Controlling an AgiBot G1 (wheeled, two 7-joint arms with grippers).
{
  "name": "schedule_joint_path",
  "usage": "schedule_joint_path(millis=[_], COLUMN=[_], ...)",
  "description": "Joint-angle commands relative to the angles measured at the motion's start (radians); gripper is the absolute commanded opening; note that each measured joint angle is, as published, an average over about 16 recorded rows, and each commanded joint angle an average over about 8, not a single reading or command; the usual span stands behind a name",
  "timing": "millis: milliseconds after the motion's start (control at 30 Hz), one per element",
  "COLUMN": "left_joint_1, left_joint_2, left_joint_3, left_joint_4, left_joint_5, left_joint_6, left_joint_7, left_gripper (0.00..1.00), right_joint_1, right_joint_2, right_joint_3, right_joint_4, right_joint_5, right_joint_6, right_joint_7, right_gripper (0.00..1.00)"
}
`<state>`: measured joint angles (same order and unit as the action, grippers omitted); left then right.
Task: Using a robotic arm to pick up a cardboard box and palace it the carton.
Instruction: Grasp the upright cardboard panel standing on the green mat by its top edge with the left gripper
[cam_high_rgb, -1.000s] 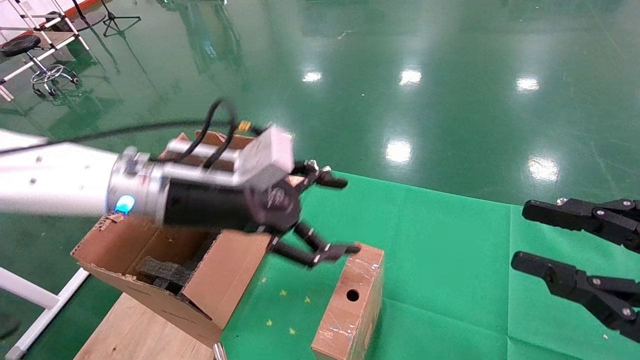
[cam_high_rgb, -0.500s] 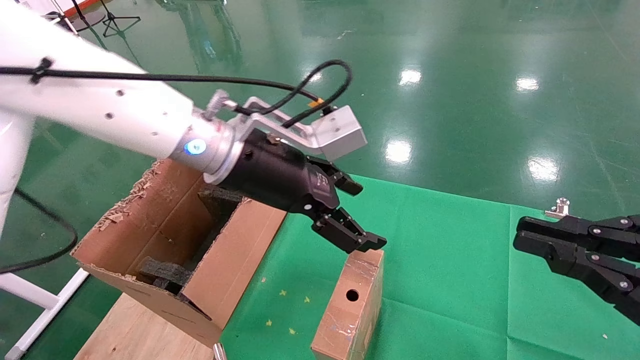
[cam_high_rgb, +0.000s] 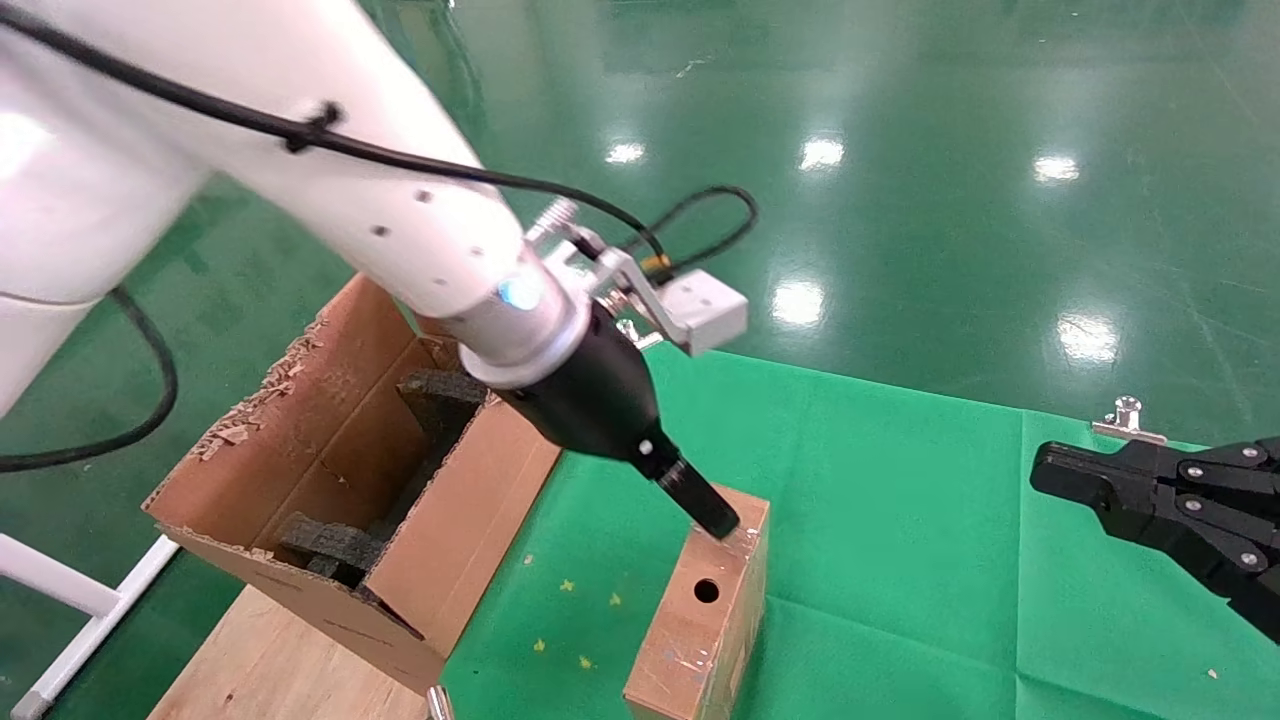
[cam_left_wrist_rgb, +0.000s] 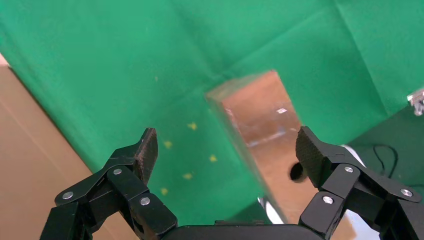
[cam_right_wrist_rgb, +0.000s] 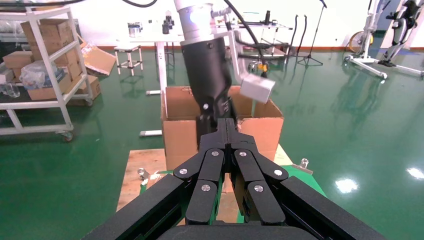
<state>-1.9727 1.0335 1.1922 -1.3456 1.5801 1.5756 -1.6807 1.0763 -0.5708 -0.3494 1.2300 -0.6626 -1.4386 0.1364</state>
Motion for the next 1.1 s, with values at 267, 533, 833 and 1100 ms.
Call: schedule_joint_path(millis=[267,533,833,1100], left_joint_1=[-0.036,-0.023,-0.012,-0.017], left_joint_2=[0.060,0.105,0.131,0.141], left_joint_3=[0.140,0.188,0.231,0.250], left_joint_4=[-0.003,-0.006,-0.007,-0.009], left_joint_5=[-0.064,-0.046,-0.003,0.025], left_joint_6=[-0.034,-0.057,-0.075,-0.083], left_joint_7=[-0.145,-0.178,-0.193,-0.177], left_gripper=[1.00,1.00,1.00,0.89], right_joint_1=[0.000,0.000,0.000,0.000], right_joint_2=[0.000,0.000,0.000,0.000], right_joint_3=[0.000,0.000,0.000,0.000], right_joint_4=[0.000,0.000,0.000,0.000], right_joint_5=[0.000,0.000,0.000,0.000], right_joint_6=[0.000,0.000,0.000,0.000], right_joint_7=[0.000,0.000,0.000,0.000], right_gripper=[0.00,0.00,0.00,0.92])
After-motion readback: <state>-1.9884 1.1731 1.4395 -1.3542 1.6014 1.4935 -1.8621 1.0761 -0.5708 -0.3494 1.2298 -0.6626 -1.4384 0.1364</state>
